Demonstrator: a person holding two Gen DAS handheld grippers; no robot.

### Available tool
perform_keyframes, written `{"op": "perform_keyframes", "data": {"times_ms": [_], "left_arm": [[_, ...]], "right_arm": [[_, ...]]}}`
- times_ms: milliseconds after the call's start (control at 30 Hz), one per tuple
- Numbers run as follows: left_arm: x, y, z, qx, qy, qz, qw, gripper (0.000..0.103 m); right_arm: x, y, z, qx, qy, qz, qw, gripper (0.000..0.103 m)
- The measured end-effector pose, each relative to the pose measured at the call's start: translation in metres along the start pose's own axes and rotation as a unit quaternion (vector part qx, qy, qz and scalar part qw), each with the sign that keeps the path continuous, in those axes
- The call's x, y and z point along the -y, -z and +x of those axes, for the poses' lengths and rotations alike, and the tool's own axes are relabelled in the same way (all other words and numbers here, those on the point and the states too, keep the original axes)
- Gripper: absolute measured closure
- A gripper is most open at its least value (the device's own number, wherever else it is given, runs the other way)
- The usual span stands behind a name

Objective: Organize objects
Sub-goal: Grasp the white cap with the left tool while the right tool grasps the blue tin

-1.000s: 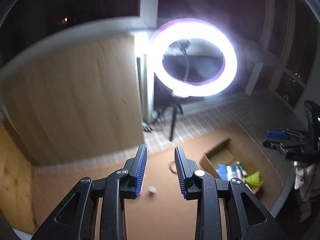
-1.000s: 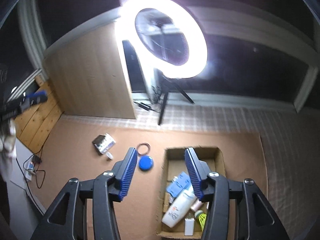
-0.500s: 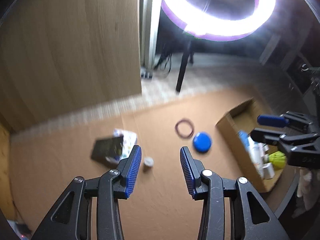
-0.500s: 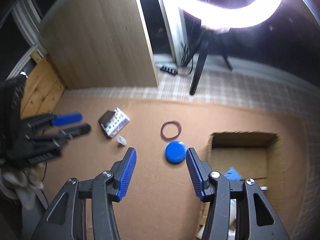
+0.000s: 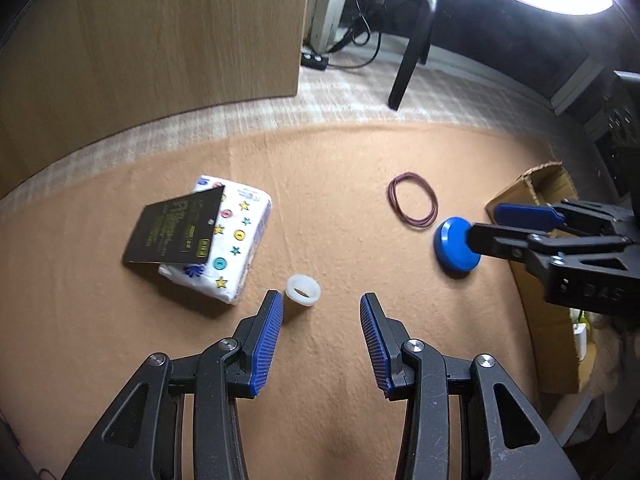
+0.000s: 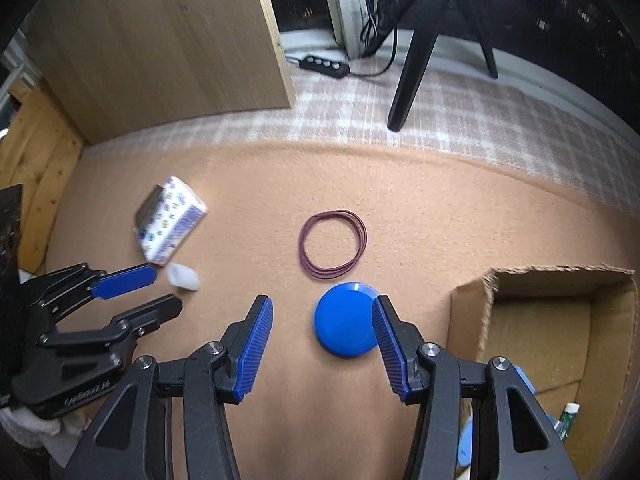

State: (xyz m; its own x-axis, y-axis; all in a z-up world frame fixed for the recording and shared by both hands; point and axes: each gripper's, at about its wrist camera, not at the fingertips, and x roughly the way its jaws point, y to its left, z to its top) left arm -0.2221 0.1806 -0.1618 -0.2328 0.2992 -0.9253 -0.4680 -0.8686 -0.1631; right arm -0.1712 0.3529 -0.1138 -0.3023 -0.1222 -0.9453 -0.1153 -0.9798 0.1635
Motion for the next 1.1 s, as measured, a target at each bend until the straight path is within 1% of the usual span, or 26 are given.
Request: {"op": "perform_keyframes", "data": {"times_ms": [167,233,333,400,533,733,800,900,967,1033,1100], "left_arm": [[-0.002,-0.003,0.015,-0.009,0.005,-0.005,0.9999,0.059],[-0.002,-0.004,0.02,-0.013,0.004,-0.003,0.9999,0.059],[-0.002,-0.005,0.028,-0.017,-0.002,0.002,0.9998,0.059],[-0.004,-0.005,0.031,-0.019,-0.003,0.0,0.9998,0.059],[-0.009,-0.007,0.035,-0.017,-0.003,-0.009,0.9998,0.059],[-0.01,-0.009,0.036,-0.009,-0.001,-0.008,0.9999,0.06],[-0.011,-0.009,0.036,-0.007,-0.002,-0.007,0.9999,0.062],[-0.013,-0.008,0.036,-0.004,-0.002,-0.01,0.9999,0.069],[-0.015,-0.008,0.035,-0.001,-0.005,-0.011,0.9999,0.077],[-0.016,-0.007,0.035,0.0,-0.007,-0.011,0.9999,0.082],[-0.017,-0.008,0.035,0.001,-0.005,-0.012,0.9999,0.084]], "right_arm": [[0.003,-0.004,0.02,-0.013,0.022,0.0,1.0,0.055],[-0.001,-0.005,0.023,-0.013,0.03,-0.01,0.999,0.055],[-0.005,-0.006,0.031,-0.024,0.044,-0.024,0.998,0.051],[-0.006,-0.007,0.035,-0.027,0.056,-0.03,0.998,0.051],[-0.006,-0.007,0.04,-0.036,0.063,-0.029,0.997,0.051],[-0.004,0.001,0.043,-0.053,0.06,-0.026,0.996,0.051],[-0.003,0.004,0.041,-0.055,0.058,-0.025,0.996,0.051],[-0.003,0.008,0.039,-0.058,0.056,-0.025,0.996,0.051],[-0.002,0.011,0.038,-0.057,0.056,-0.025,0.996,0.052],[0.0,0.013,0.036,-0.055,0.059,-0.024,0.996,0.057],[0.002,0.014,0.035,-0.052,0.056,-0.02,0.997,0.057]]}}
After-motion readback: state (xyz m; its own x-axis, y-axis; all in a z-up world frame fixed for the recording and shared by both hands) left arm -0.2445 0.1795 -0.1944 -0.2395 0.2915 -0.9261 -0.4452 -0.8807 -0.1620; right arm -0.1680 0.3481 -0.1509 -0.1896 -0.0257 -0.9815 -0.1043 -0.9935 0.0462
